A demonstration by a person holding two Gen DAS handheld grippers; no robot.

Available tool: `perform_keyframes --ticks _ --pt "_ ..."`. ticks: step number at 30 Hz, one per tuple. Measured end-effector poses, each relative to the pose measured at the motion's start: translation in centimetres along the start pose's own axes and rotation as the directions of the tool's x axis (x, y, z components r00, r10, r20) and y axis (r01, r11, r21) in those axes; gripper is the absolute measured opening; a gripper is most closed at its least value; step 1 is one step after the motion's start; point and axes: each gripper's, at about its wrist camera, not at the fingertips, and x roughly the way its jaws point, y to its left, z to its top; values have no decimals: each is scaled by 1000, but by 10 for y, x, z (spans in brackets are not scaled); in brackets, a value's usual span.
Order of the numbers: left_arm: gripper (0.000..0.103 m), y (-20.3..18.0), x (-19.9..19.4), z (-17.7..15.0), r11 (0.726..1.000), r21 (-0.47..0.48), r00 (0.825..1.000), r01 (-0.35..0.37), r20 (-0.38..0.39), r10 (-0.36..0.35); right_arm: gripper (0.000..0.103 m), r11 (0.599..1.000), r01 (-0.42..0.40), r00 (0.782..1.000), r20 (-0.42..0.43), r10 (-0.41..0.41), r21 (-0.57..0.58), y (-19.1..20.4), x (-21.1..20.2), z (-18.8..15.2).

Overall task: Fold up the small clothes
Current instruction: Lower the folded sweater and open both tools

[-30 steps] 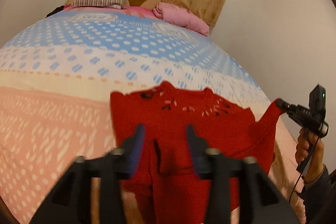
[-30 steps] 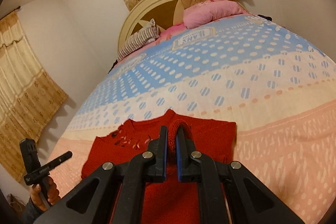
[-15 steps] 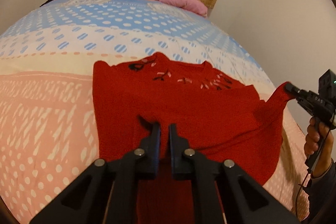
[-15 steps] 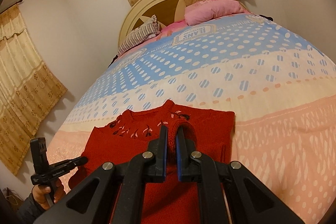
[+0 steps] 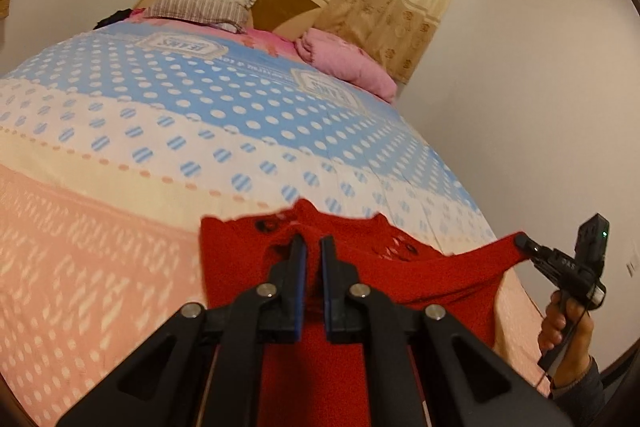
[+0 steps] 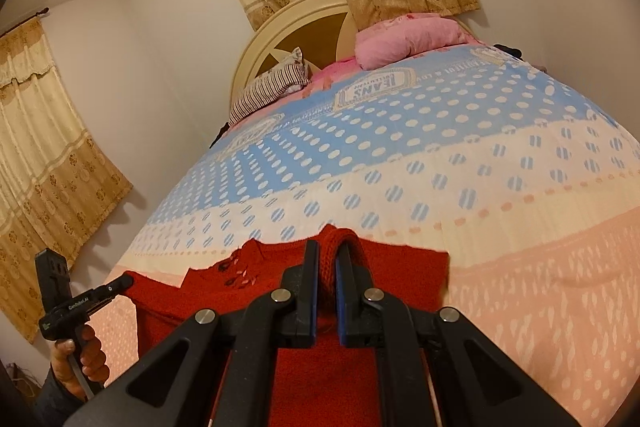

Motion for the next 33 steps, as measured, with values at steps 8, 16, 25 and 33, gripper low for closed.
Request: perform_keyframes --ticks 8,16,25,33 --pt "9 14 64 7 997 16 996 -75 -50 76 7 993 112 992 -65 -109 37 -21 63 2" --pt "51 25 49 -12 982 5 982 -189 -18 189 75 975 205 975 -101 -196 90 -51 65 -20" --pt "82 30 45 -63 934 173 944 -314 -51 326 75 992 -86 913 -405 41 -94 23 104 -59" --pt "92 49 49 -71 950 69 948 -304 -74 308 75 948 48 925 -344 -161 -316 74 172 -35"
